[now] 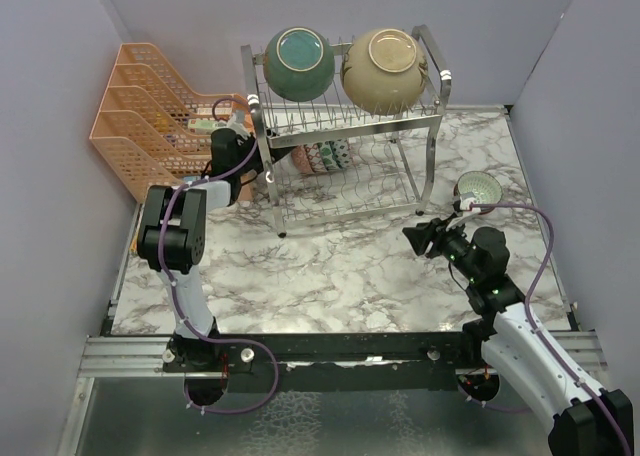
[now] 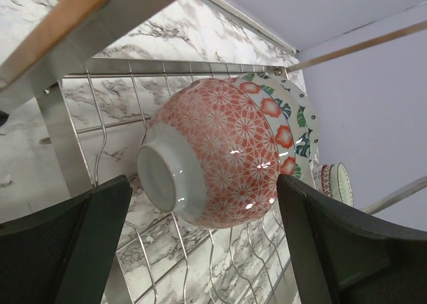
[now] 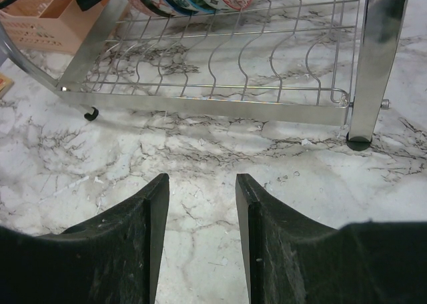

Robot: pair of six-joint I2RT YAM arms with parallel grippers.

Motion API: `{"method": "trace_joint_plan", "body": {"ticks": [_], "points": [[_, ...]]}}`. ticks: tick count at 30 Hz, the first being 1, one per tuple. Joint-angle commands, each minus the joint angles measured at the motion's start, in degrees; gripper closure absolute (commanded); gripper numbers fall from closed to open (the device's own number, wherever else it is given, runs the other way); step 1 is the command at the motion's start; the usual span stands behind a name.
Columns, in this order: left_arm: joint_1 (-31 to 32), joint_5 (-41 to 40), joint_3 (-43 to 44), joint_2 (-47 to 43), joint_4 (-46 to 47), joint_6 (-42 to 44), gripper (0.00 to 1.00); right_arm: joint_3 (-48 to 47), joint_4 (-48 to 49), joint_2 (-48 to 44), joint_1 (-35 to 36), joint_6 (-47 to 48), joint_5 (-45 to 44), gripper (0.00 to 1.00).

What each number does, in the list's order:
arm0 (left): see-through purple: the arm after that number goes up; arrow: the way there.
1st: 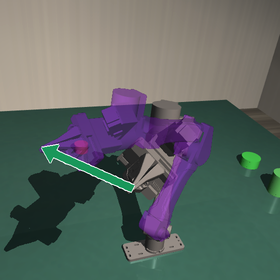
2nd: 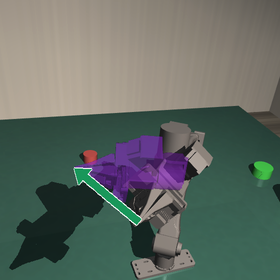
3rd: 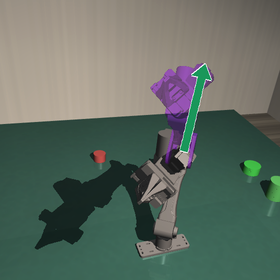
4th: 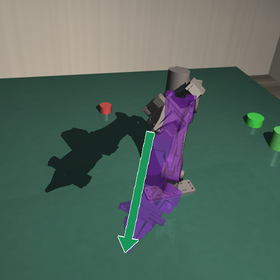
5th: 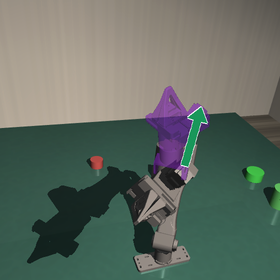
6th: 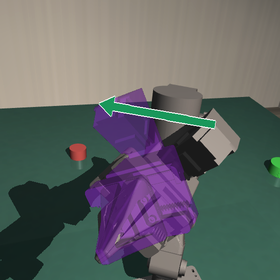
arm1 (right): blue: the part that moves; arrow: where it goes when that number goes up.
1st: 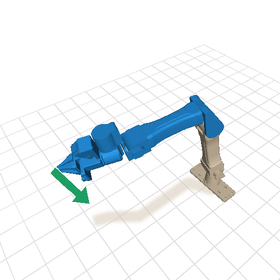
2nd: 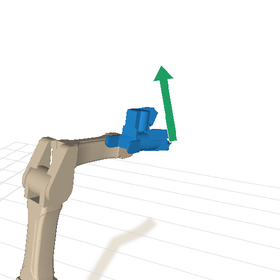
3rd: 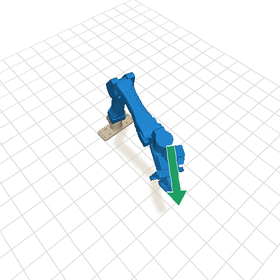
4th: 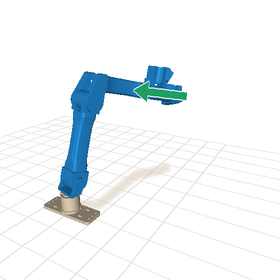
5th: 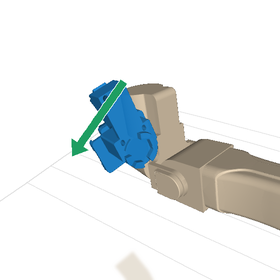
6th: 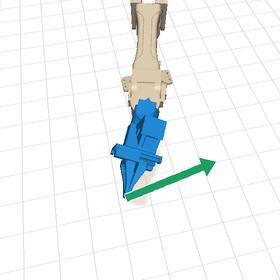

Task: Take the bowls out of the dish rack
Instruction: Pick up the bowl from the dish rack.

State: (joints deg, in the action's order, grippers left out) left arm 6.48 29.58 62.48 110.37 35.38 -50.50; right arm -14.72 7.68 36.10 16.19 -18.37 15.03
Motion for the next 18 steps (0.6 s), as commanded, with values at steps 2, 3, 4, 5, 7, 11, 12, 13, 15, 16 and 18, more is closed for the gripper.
{"method": "trace_joint_plan", "body": {"ticks": [2,3,4,5,7,11,12,13,15,16,18], "points": [[1.74,-0.9,-0.04,-0.24,1.49,-0.03,0.06,-0.4,0.44,-0.3,0.25,-0.04,-0.96,0.55],[2.08,-1.18,0.27,-0.17,0.99,0.27,0.06,-0.4,0.48,-0.19,0.25,-0.05,-0.9,0.55],[2.37,-1.48,0.57,-0.11,0.4,0.51,0.06,-0.44,0.51,-0.11,0.25,-0.02,-0.88,0.55],[2.54,-1.66,0.87,0.0,0.13,0.62,0.06,-0.4,0.61,0.0,0.25,0.0,-0.8,0.55],[2.74,-1.68,1.47,0.5,-0.28,0.41,0.04,-0.27,0.7,0.06,0.23,-0.08,-0.66,0.55],[2.76,-2.4,1.77,0.97,-0.69,0.32,0.03,-0.22,0.87,0.26,0.25,-0.12,-0.52,0.55],[2.8,-2.52,1.84,1.03,-0.66,0.32,0.03,-0.22,0.92,0.33,0.25,-0.09,-0.45,0.55],[2.83,-2.51,1.91,1.16,-0.68,0.36,0.03,-0.22,0.94,0.37,0.27,-0.04,-0.44,0.55],[2.88,-2.31,2.47,1.48,-0.77,0.36,0.03,-0.22,1.15,0.58,0.27,-0.04,-0.35,0.55],[2.92,-2.28,2.68,1.66,-1.03,0.44,0.03,-0.22,1.16,0.7,0.25,0.0,-0.28,0.55],[3.0,-2.49,3.36,1.85,-2.03,0.91,0.03,-0.16,1.31,0.88,0.25,-0.09,-0.18,0.55]]}}
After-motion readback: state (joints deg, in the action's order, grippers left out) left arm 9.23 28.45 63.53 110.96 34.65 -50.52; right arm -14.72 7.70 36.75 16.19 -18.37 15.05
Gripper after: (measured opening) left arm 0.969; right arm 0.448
